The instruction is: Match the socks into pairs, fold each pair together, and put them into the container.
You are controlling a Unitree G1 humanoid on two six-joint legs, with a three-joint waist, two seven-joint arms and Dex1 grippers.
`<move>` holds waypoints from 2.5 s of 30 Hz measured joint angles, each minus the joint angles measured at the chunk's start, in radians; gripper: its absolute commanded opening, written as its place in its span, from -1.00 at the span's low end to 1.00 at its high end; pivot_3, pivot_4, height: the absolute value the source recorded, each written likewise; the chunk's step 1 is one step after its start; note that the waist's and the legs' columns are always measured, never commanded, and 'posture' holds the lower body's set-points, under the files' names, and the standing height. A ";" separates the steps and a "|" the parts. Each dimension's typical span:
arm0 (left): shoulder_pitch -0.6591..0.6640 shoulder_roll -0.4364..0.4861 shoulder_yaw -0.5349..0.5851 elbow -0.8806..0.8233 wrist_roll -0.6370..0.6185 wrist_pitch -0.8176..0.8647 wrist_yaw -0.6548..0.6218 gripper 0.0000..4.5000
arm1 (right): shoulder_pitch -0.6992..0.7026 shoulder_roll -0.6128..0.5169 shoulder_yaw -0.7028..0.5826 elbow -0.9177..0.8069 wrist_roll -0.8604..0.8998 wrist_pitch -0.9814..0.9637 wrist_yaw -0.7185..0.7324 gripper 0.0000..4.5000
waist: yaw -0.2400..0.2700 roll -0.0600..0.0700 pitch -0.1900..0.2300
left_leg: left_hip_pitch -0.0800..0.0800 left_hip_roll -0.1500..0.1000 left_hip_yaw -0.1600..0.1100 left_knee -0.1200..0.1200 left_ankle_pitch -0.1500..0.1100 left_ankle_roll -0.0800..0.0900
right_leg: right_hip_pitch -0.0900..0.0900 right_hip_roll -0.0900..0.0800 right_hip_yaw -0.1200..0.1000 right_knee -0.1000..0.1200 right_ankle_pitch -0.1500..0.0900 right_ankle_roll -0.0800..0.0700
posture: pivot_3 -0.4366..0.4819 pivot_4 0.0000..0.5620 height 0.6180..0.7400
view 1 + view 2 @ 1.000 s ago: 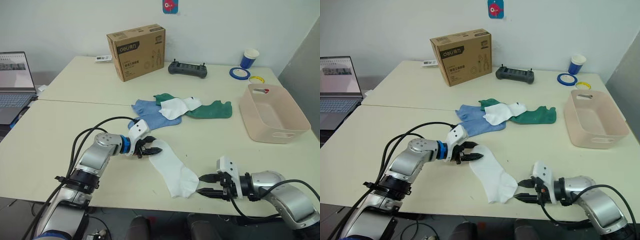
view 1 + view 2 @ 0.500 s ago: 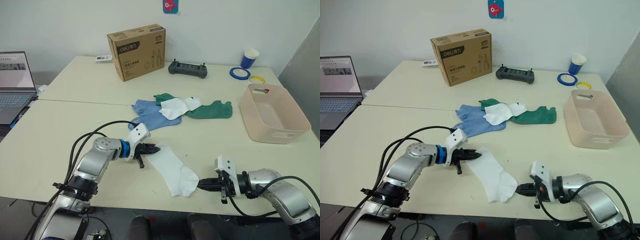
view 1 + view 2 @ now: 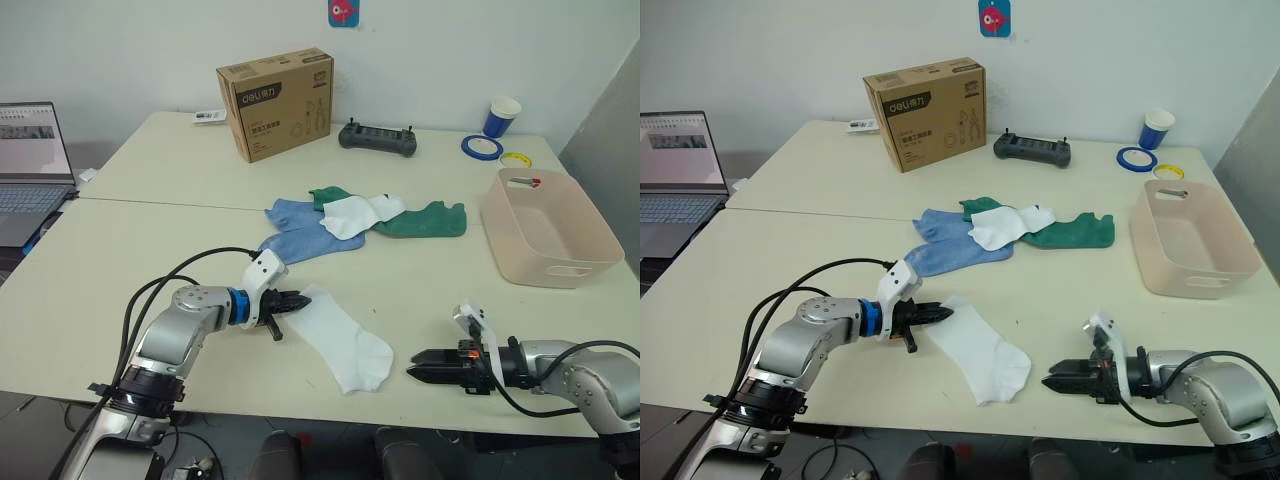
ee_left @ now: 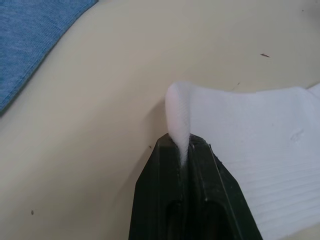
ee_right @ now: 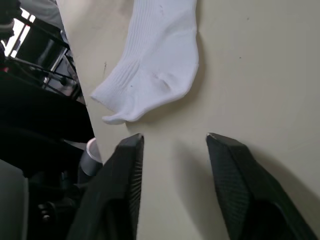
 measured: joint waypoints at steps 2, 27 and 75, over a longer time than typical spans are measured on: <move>0.000 -0.004 0.000 -0.004 -0.001 0.000 0.011 -1.00 | -0.005 0.029 -0.006 -0.007 0.045 0.058 -0.030 0.20 | -0.001 0.000 0.000 | 0.000 0.000 0.000 0.000 0.000 0.000 | 0.000 0.000 0.000 0.000 0.000 0.000 | -0.05 -0.47 1.00; 0.061 -0.022 0.048 -0.103 -0.031 0.059 0.100 -1.00 | -0.104 0.130 0.013 0.039 0.091 0.113 -0.180 -0.99 | 0.000 -0.001 -0.001 | 0.000 0.000 0.001 0.000 0.000 0.000 | 0.000 0.000 0.001 -0.001 0.000 0.001 | -0.05 -0.47 1.00; 0.204 0.000 0.195 -0.318 -0.279 0.182 0.244 0.78 | -0.135 -0.109 0.050 0.083 -0.185 -0.231 0.022 0.07 | -0.003 0.000 0.000 | -0.001 -0.002 0.003 0.000 0.000 0.000 | -0.001 -0.004 0.001 -0.002 0.000 0.001 | -0.05 -0.47 1.00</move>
